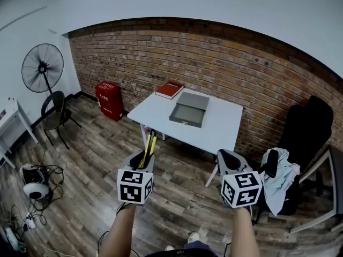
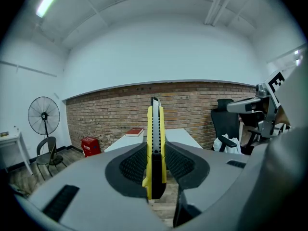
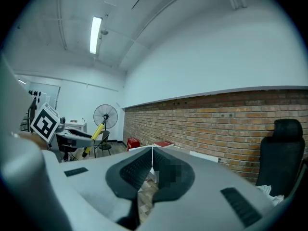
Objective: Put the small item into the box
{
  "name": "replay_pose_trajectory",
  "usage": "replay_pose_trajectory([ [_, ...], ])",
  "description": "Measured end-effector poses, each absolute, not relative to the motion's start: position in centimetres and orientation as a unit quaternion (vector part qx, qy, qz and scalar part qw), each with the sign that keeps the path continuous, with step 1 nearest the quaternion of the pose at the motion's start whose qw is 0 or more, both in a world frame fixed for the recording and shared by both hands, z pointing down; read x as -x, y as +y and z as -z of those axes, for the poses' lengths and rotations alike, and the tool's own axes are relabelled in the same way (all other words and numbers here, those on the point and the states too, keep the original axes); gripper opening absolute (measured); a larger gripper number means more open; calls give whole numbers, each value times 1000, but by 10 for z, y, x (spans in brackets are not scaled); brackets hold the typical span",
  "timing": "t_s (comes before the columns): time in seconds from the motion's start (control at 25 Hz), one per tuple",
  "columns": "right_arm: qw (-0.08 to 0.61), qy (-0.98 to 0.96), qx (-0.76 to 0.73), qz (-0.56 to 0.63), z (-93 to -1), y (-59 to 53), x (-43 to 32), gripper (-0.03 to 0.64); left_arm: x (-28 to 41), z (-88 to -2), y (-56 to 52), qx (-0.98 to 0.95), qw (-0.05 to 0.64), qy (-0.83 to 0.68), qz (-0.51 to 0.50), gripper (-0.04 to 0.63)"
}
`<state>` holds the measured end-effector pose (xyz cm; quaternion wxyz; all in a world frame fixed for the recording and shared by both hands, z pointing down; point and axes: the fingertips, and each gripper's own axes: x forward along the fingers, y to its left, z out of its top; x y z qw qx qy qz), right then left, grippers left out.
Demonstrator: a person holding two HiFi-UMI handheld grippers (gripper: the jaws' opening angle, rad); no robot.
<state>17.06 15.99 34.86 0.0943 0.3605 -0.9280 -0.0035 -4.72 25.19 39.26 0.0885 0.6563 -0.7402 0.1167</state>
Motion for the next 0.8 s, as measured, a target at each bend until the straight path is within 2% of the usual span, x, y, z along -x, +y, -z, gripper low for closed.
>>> replay_pose_trajectory([
  [0.8,101,-930,-353,-8,-373,52,-132,20,88,-408,153,-644,95,-747,-135,130],
])
